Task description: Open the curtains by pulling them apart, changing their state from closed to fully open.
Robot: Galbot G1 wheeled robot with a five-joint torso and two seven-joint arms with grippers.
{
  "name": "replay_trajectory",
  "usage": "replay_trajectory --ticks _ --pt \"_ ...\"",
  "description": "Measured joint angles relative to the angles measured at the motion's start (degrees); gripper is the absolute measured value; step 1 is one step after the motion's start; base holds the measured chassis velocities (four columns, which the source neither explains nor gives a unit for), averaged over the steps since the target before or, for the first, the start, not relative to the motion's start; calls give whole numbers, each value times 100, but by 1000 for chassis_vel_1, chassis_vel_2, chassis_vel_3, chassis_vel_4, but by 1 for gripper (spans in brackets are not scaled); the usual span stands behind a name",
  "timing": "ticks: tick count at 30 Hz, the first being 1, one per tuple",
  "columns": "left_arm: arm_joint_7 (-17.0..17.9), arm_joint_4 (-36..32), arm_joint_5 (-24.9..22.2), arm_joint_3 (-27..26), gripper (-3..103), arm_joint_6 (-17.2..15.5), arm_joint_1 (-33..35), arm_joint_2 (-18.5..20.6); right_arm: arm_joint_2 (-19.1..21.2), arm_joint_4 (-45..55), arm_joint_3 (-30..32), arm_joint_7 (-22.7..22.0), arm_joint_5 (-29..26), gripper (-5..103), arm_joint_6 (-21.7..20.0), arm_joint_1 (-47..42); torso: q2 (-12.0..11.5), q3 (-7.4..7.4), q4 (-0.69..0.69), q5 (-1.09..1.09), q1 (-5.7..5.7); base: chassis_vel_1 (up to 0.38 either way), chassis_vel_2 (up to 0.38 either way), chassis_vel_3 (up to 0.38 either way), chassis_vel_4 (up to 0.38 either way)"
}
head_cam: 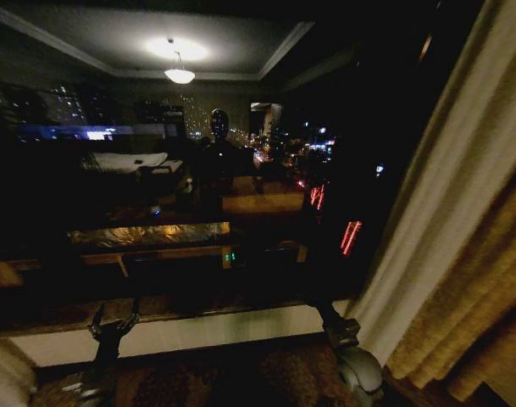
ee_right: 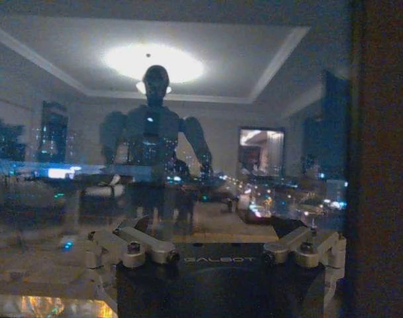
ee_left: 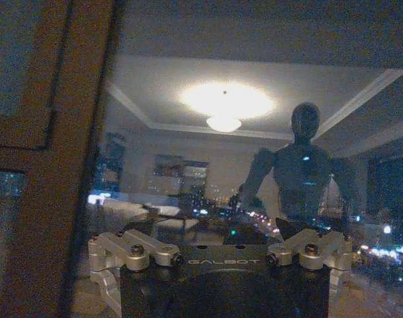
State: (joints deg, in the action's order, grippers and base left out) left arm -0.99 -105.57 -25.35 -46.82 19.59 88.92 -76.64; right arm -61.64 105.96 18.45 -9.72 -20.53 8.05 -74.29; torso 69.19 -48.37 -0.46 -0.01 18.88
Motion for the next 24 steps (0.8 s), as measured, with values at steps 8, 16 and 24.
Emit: replay_trajectory --ticks 8,16,24 --pt "0 0 0 0 100 0 0 0 0 0 0 0 0 100 -1 0 -1 0 0 0 1 347 357 -350 -336" --pt "0 0 0 0 100 0 0 0 0 0 0 0 0 100 -1 0 -1 0 0 0 1 352 360 -350 -355" --pt "0 0 0 0 100 0 0 0 0 0 0 0 0 100 -1 0 -1 0 0 0 0 364 358 -363 -348"
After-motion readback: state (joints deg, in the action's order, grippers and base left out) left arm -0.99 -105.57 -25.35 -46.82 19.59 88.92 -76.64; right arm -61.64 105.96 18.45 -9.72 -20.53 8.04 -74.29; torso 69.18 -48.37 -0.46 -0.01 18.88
